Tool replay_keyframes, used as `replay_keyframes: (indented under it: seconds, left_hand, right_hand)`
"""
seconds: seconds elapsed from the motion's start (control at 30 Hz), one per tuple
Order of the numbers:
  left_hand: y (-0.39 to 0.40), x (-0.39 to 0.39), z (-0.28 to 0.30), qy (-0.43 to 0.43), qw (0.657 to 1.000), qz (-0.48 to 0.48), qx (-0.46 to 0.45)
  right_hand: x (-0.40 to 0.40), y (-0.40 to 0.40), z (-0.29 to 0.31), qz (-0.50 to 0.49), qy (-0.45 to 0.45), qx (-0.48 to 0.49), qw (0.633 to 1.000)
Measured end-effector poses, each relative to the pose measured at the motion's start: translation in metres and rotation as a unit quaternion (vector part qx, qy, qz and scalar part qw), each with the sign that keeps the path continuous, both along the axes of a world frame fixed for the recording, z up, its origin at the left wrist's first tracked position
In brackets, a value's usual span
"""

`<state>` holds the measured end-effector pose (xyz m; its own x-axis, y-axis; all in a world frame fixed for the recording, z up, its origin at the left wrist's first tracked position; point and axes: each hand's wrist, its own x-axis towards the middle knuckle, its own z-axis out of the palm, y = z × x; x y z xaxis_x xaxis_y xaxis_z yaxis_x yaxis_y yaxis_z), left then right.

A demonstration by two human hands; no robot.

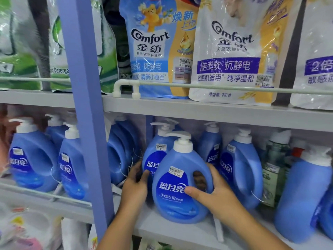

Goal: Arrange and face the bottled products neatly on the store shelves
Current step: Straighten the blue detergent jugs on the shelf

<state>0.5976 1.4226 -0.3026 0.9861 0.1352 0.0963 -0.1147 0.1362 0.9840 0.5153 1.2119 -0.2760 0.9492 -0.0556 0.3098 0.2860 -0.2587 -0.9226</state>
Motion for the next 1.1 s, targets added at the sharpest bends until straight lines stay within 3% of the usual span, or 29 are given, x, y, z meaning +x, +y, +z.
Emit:
replay_keyframes:
  seconds: [0.1, 0.2, 0.37, 0.67, 0.77, 0.83, 0.93, 1.1]
  left_hand:
    - [0.000, -0.007, 0.011, 0.042, 0.998, 0.024, -0.030]
    - [0.000, -0.007, 0.016, 0.092, 0.991, 0.034, -0.093]
    - [0.000, -0.009, 0.024, 0.122, 0.986, 0.075, -0.088]
    - [0.003, -0.011, 0.024, 0.126, 0.985, 0.087, -0.076]
    - [0.003, -0.017, 0.023, 0.082, 0.990, 0.089, -0.070]
    - [0.002, -0.019, 0.025, 0.079, 0.991, 0.090, -0.062]
    - [0.003, -0.017, 0.023, 0.100, 0.989, 0.090, -0.053]
    - [0.003, -0.015, 0.023, 0.096, 0.990, 0.095, -0.033]
  right_hand:
    - [0.010, 0.023, -0.004, -0.014, -0.022, -0.048, 0.999]
    - [0.022, 0.043, -0.012, -0.123, -0.099, -0.184, 0.970]
    - [0.031, 0.064, -0.022, -0.086, -0.056, -0.065, 0.993]
    - [0.024, 0.054, -0.009, -0.051, -0.012, -0.071, 0.996]
    - [0.030, 0.017, 0.031, -0.180, -0.049, -0.012, 0.982]
    - [0.052, -0.018, 0.060, -0.256, -0.086, -0.035, 0.962]
    - [0.091, -0.049, 0.094, -0.256, -0.013, -0.214, 0.943]
    - [0.130, -0.055, 0.116, -0.181, 0.111, -0.251, 0.944]
